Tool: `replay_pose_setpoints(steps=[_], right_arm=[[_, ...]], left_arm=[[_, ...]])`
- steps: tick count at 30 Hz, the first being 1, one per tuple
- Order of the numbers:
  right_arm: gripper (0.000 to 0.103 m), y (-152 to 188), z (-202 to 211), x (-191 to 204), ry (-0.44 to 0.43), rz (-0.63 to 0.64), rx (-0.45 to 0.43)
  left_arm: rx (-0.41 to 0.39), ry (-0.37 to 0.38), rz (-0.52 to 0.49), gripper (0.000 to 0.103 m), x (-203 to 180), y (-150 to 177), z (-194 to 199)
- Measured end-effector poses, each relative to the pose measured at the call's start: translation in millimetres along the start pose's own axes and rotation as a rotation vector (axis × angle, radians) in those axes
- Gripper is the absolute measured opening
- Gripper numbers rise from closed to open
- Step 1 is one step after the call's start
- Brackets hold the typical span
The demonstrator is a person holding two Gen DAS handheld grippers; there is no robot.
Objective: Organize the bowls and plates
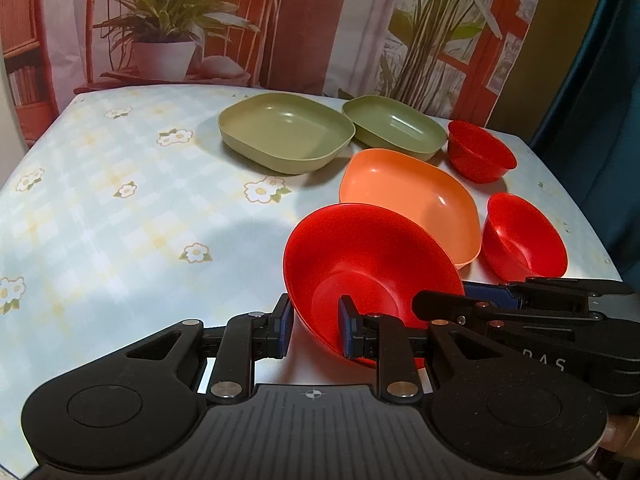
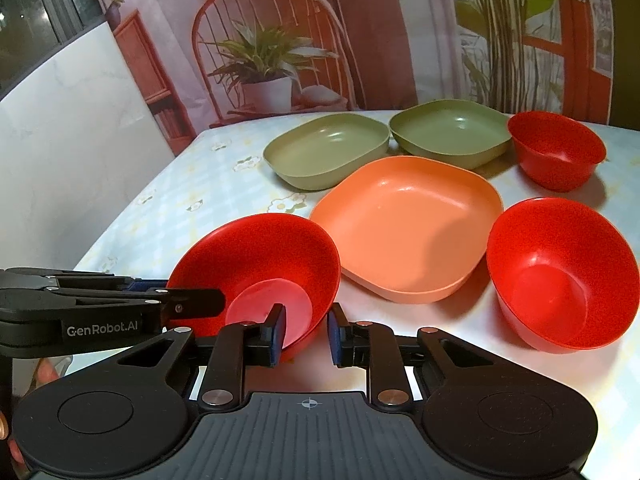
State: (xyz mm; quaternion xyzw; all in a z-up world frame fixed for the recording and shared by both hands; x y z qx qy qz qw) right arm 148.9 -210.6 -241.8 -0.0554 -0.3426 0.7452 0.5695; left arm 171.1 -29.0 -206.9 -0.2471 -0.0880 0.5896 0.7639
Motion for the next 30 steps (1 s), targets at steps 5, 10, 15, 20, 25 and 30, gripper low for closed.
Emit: replay_pose_setpoints(steps=[5,10,15,20,25,30], right_arm=[[0.021,-1.9,6.0,-2.1,0.003,-0.004,-0.012],[0.021,-11.3,14.3,-5.0,0.003,-0.011,-0.030],[0.021,-25.0,23.6,-11.7,0.008,-0.026,-0.046],[0.021,-39.2,34.4,-24.0,0.010,-0.042,-0.058],[0.021,-51.3,47.7,-40.1,0.022,-0.059,-0.072],[0.021,-65.1,61.9,-61.4,0.040,-0.074,-0.088]], left_arm=[[0.003,-0.001,-0.023,0.026,-4.0,-4.9,3.4],[0.000,-0.007,-0.054,0.026,-11.1,-16.0,7.5],[0.003,0.029,-0.036,0.026,-17.2,-30.5,10.9],[-0.014,0.041,-0.065,0.026,-31.1,-44.2,13.3],[-0.016,0.066,-0.093,0.026,-48.9,-59.4,11.4],[-0.017,0.100,-0.117,0.026,-69.8,-75.3,6.7]])
Point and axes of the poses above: each gripper's, at about its wrist camera, not at the fingertips, and z roughly against the way its jaws point, x to its left, y to its underside, the point moved 5 cm from there along -z, roughly the way its jaws point, and after that the axes turned 11 degrees about x, right-handed, at the moved point
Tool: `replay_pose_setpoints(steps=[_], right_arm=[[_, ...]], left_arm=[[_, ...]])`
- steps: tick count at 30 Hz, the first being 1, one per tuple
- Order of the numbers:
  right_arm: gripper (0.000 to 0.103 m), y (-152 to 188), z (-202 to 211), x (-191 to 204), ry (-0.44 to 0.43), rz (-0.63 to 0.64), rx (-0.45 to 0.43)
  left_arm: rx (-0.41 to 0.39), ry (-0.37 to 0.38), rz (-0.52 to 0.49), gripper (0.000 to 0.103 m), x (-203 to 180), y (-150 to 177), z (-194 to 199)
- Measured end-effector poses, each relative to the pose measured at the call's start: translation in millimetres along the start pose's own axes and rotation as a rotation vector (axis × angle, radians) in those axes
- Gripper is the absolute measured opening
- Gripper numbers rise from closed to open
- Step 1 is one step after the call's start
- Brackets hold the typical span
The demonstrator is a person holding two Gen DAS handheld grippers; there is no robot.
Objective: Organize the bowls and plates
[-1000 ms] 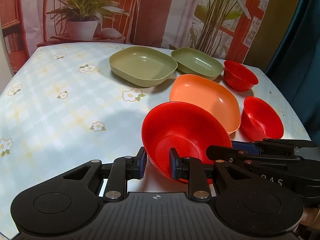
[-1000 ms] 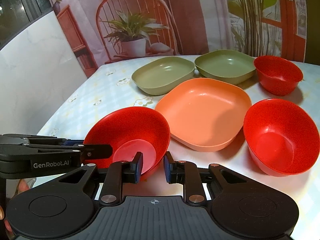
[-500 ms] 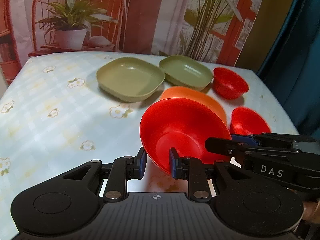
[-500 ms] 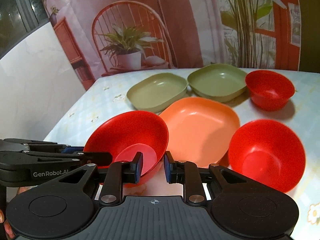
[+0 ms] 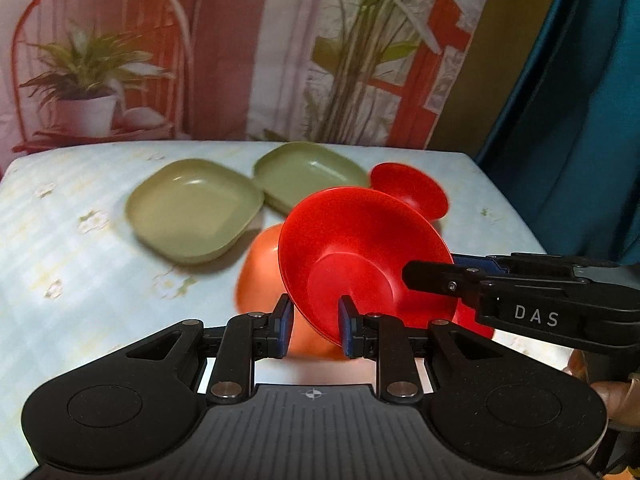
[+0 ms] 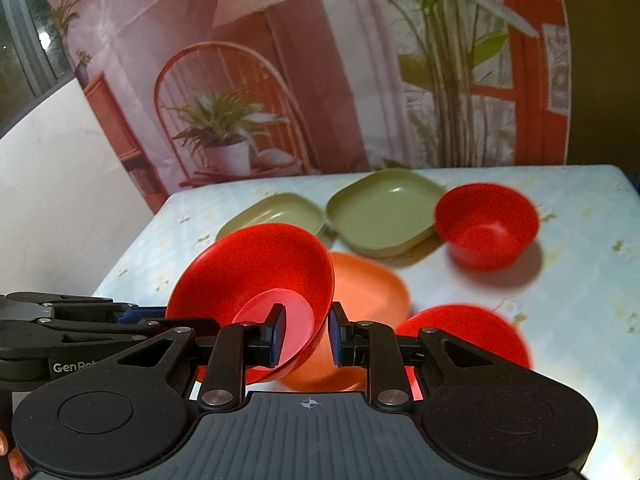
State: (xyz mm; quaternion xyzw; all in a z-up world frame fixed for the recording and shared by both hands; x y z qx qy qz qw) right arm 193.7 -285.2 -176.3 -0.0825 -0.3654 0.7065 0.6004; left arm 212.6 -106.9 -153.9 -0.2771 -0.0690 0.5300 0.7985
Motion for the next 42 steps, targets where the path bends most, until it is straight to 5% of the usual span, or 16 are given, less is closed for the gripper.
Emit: replay_pose_setpoints(steps=[10,21,42], right_arm=[[0.022,-11.4,23.1,-52.3,0.067,-0.038,-0.016],[0.022,18.0,23.5,-94.8,0.113,-0.098,0.028],[0.026,33.0,12.6,-106.2,0.120,-0.094,0.073]], left_arm=[[0.026,0.055,-0.078,0.026,-44.4,-24.1,-24.6],[0.124,0.085,-0.132,0.026,-70.5,-13.0,-64.3],[0.167,0.071,-0.159,0.026,-76.9,-8.5,-81.2]])
Point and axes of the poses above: each gripper's, at about its wrist camera, not at the fingertips, and z roughly against the way its jaws point, x to its left, y to its underside, the point moved 5 cm from there along -z, roughly the way its jaws point, and after that the axes turned 11 degrees about x, right-handed, at the moved point
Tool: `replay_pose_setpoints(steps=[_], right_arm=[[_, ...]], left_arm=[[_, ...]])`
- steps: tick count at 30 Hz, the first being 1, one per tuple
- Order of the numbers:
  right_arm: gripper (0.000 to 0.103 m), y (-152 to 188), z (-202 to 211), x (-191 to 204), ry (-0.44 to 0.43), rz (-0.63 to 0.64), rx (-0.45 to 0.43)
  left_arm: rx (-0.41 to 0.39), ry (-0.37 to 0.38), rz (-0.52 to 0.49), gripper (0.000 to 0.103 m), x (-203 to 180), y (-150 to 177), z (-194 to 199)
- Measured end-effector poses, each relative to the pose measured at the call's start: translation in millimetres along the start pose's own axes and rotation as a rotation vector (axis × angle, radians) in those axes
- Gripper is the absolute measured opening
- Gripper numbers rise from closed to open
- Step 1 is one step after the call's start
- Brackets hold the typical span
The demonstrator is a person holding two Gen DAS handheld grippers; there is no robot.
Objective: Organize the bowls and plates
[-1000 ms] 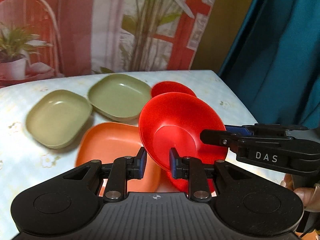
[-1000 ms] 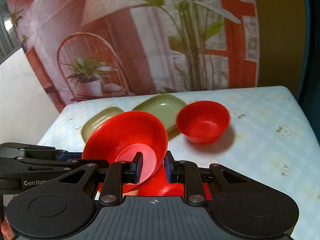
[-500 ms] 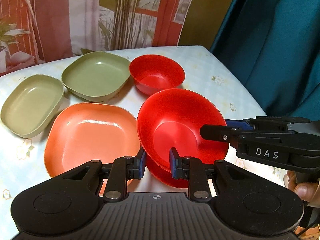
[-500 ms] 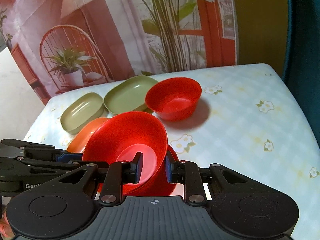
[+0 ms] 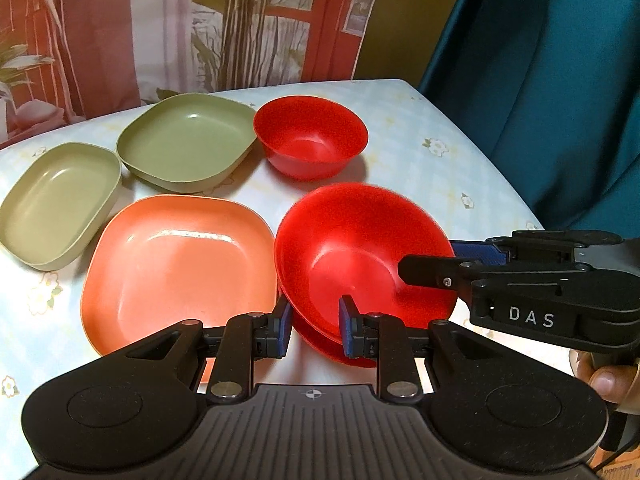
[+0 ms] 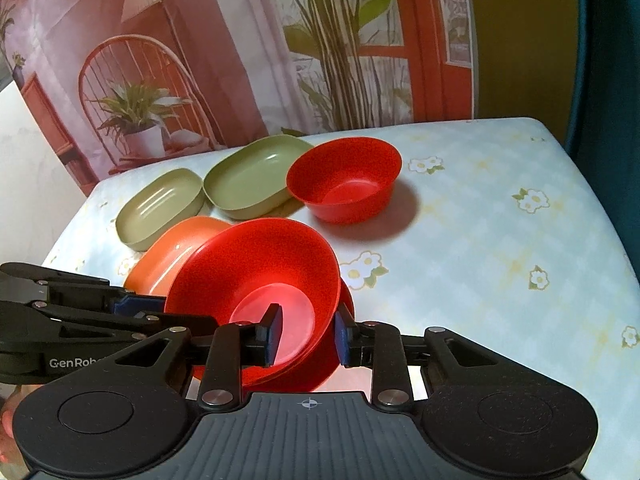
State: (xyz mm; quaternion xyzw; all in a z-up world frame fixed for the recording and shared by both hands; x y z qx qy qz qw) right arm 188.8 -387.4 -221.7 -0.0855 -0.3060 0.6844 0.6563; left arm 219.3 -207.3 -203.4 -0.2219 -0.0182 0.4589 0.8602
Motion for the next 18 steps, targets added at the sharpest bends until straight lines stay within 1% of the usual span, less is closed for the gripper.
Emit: replay_pose_setpoints(steps=[7,9,13,14,15,16,17,18], right_arm=[[0.030,2.0,-1.1,-2.1,0.016,0.003,0.005],[0.032,2.1,-0.1,-2.2,0.025,0.007,0.000],[0.032,1.0,4.0,-4.5,0.039,0.014,-0.016],[0.036,0.3,4.8,-5.3,0.040,0.015,-0.022],[0.045,-1.2,5.8,-6.8,0.045,0.015,-0.029],[0.050,-2.6,6.8,-7.9,0.053,0.013,-0.038],[0.063,-4.4,8.0,-9.7,0.056,0.012,-0.049],[0.072,-6.1,9.4,-10.4,0.058,0.011,-0.062]], left_arm=[[-0.012,-0.017,0.016,0.026,5.0,0.8,0.7],[-0.020,-0.020,0.021,0.026,6.6,0.2,2.4],[-0.040,-0.030,0.025,0.027,8.7,-1.5,6.7],[-0.048,-0.036,0.028,0.027,9.7,-2.2,8.0],[-0.058,-0.042,0.030,0.029,10.8,-2.9,9.5],[-0.068,-0.049,0.031,0.032,11.6,-3.5,11.3],[-0.082,-0.059,0.030,0.040,12.5,-4.6,13.7],[-0.100,-0.072,0.028,0.049,13.0,-5.9,16.7]])
Point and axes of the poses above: each gripper's, at about its wrist camera, not at the fingertips, and z roughly against the way its jaws point, x to its left, y to its underside, the point moved 5 cm from there along -z, roughly the way its jaws point, and after that the axes turned 11 degrees about x, right-handed, at the moved point
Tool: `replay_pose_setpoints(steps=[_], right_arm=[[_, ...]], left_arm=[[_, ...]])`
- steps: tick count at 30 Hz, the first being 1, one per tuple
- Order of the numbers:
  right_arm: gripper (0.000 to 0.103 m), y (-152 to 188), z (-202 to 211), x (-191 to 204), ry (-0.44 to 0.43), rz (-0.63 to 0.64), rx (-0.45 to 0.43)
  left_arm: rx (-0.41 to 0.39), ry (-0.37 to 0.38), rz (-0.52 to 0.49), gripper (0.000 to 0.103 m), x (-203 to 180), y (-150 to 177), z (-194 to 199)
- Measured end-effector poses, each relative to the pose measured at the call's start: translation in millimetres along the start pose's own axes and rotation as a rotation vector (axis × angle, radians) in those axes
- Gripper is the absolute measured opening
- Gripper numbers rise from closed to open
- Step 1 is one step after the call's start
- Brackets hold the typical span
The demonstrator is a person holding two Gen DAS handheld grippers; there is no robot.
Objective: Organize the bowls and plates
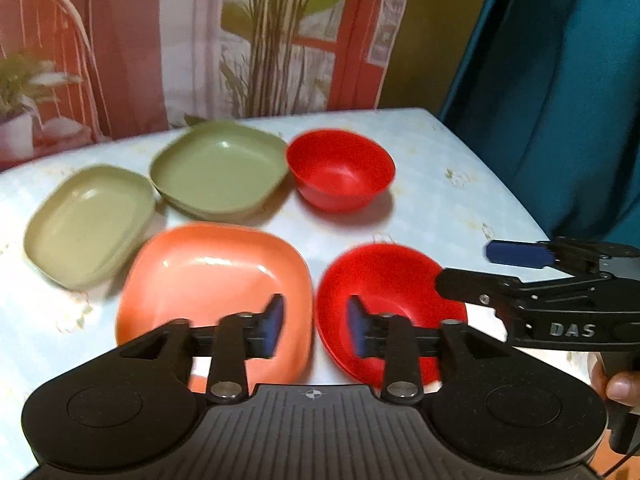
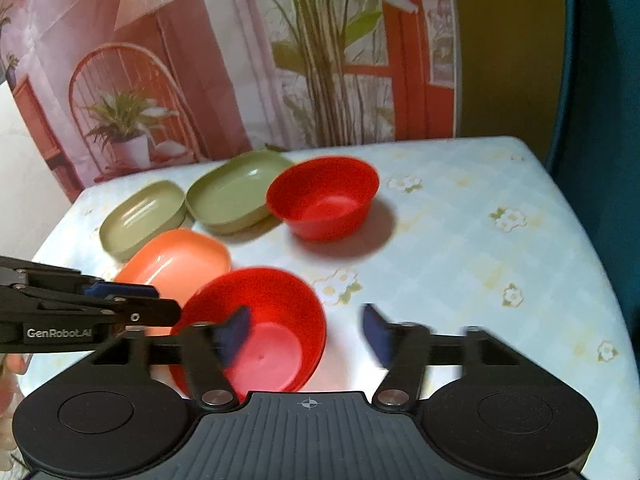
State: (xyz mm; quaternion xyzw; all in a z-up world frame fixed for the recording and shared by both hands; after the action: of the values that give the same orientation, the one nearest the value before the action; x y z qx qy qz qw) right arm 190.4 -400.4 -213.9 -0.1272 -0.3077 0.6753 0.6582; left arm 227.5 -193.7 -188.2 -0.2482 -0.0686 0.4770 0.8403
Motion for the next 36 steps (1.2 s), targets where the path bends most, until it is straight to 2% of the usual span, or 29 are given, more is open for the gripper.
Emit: replay_pose_setpoints(steps=[1,2,5,8,11,14,17,19,27,32,36], right_arm=[[0.075,-2.2,1.5,-0.3,0.000,0.000,-0.013],[0.084,-4.4,2.2,-0.3,-0.005,0.004,-0.018],[0.101,-11.5,5.8,2.0,-0.005,0.029,-0.037],[0.103,-19.4,10.6,4.7,0.015,0.048,-0.069],[0.103,-27.8,13.4,3.1,-0.006,0.027,-0.097],[0.103,-35.9,16.8,-0.9,-0.004,0.006,-0.126],[0.103,-44.8,15.4,-2.3,0.104,0.033,-0.134],[0.103,-49.2,15.4,-3.5,0.134,0.058,-0.153],[0.103,-71.4,12.1,-22.1,0.113,0.041,-0.173],[0.102,-82.6,2.9,-36.5,0.140,0.028,-0.157],[0.103,-90.3,-3.9,-47.1,0.107,0.021,-0.152]], left_arm=[[-0.016,-0.010,-0.004,0.054,0.9,-2.1,2.4],[-0.030,-0.017,-0.007,0.060,1.5,-4.7,4.7],[-0.075,-0.031,-0.012,0.072,3.2,-12.7,13.1],[-0.116,-0.039,-0.003,0.092,3.9,-20.2,20.6],[-0.140,-0.042,0.018,0.099,6.2,-26.9,25.9],[-0.146,-0.009,0.049,0.100,10.2,-33.4,26.3],[-0.164,-0.012,0.068,0.100,12.2,-38.7,27.3],[-0.182,-0.010,0.075,0.100,13.3,-41.2,27.8],[-0.199,-0.011,0.062,0.100,12.2,-58.8,18.9],[-0.191,-0.023,0.048,0.100,8.4,-74.1,8.6],[-0.187,-0.041,0.032,0.099,4.5,-84.4,-0.6]])
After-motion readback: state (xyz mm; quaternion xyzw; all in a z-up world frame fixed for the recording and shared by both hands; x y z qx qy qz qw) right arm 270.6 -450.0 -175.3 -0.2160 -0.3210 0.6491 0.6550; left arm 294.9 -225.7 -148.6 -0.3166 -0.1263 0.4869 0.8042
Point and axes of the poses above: each gripper's, at about its wrist camera, not at the fingertips, and z roughly against the way its jaws point, x to its left, y to its underside, the point moved 5 cm from there along -z, roughly the way its jaws point, and after that the axes turned 11 degrees about x, right-handed, at the moved point
